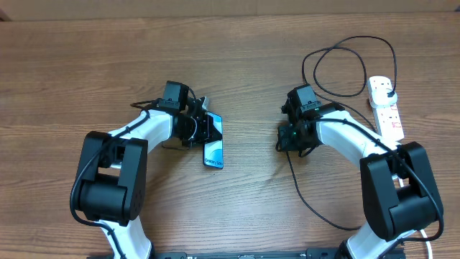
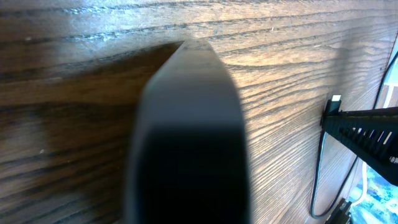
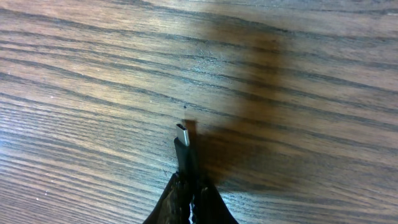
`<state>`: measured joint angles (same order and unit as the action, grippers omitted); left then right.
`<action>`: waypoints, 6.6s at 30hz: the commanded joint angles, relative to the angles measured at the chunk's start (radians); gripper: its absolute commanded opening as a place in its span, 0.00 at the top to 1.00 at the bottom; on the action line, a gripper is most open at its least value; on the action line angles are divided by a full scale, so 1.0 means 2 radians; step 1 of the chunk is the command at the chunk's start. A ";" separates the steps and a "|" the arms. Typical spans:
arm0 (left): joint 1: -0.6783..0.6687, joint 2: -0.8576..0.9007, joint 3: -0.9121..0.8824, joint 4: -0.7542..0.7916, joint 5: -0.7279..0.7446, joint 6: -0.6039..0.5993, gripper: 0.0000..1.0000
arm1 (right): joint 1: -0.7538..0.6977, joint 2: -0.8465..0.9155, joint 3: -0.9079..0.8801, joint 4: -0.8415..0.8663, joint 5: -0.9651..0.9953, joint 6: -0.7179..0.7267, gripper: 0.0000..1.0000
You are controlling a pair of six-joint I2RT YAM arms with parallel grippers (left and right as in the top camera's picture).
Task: Plug charger to phone and switch on socket
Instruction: 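Close the right gripper on the USB-C plug end, then lift the USB-C plug with the right gripper and raise the phone with the left, then move the held plug toward the phone's bottom port with the right gripper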
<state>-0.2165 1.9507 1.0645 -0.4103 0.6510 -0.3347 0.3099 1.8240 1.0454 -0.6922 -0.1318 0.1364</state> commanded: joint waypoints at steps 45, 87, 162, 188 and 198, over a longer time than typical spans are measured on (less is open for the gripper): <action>-0.004 -0.004 -0.008 0.009 -0.028 0.011 0.96 | -0.023 0.013 0.060 -0.075 -0.029 -0.014 0.45; -0.004 -0.004 -0.008 0.008 -0.028 0.010 0.96 | 0.018 0.013 0.002 -0.006 0.115 0.027 0.53; 0.059 -0.079 -0.008 0.412 0.277 -0.284 0.96 | -0.119 -0.058 0.006 -0.026 -0.343 -0.110 0.96; -0.008 -0.100 -0.008 0.486 0.160 -0.466 0.95 | -0.097 -0.124 0.006 -0.103 -0.615 -0.186 0.96; -0.031 -0.100 -0.008 0.486 0.137 -0.493 0.96 | -0.096 -0.125 0.006 -0.058 -0.593 -0.103 0.96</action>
<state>-0.2565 1.7782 1.0382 0.5510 0.9497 -1.2934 0.1123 1.5963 1.0637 -0.8219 -1.3235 -0.1341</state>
